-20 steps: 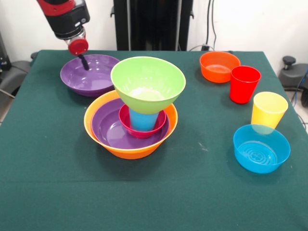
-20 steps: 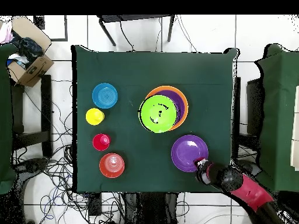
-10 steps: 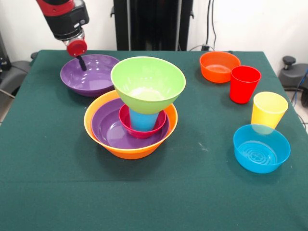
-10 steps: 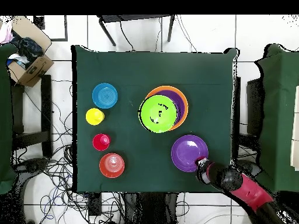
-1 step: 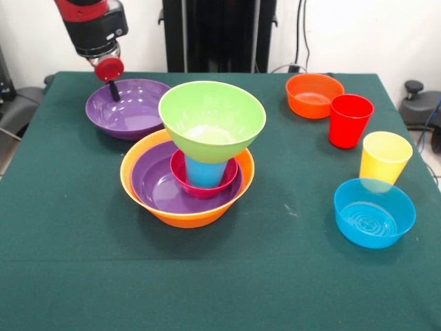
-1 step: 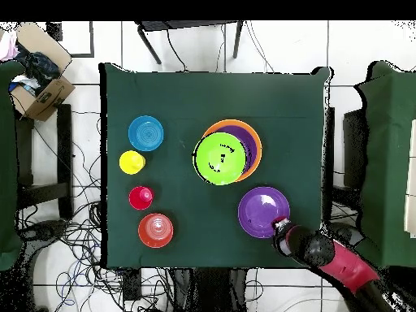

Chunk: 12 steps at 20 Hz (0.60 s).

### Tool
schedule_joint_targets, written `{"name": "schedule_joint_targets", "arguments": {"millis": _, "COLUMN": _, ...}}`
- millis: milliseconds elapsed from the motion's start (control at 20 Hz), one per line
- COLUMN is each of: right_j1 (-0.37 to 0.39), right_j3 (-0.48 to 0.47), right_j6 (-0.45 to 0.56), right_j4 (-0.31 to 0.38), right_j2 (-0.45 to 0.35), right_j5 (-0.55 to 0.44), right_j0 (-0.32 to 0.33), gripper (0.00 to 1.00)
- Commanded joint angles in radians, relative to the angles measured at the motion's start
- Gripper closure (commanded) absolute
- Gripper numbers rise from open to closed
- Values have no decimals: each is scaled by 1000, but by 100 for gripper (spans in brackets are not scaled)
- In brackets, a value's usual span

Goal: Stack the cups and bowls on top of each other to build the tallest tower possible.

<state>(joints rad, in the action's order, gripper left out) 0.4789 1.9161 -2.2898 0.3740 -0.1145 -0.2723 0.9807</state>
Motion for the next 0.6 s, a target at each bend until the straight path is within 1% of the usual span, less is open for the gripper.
{"name": "schedule_joint_targets", "arguments": {"millis": 50, "right_j1": -38, "right_j3": -65, "right_j6": -39, "right_j4": 47, "right_j2": -21, "right_j5": 107, "right_j0": -72, "gripper": 100}}
{"name": "schedule_joint_targets", "arguments": {"millis": 150, "right_j1": -32, "right_j3": -45, "right_j6": -23, "right_j4": 25, "right_j2": -53, "right_j5": 71, "right_j0": -43, "gripper": 100}}
{"name": "schedule_joint_targets", "arguments": {"millis": 250, "right_j1": -19, "right_j3": -26, "right_j6": -15, "right_j4": 22, "right_j2": -68, "right_j5": 63, "right_j0": -25, "gripper": 100}}
{"name": "schedule_joint_targets", "arguments": {"millis": 450, "right_j1": 40, "right_j3": 45, "right_j6": -6, "right_j4": 13, "right_j2": -95, "right_j5": 35, "right_j0": 12, "gripper": 100}}
{"name": "schedule_joint_targets", "arguments": {"millis": 600, "right_j1": 72, "right_j3": 99, "right_j6": 10, "right_j4": 15, "right_j2": -135, "right_j5": 31, "right_j0": 64, "gripper": 100}}
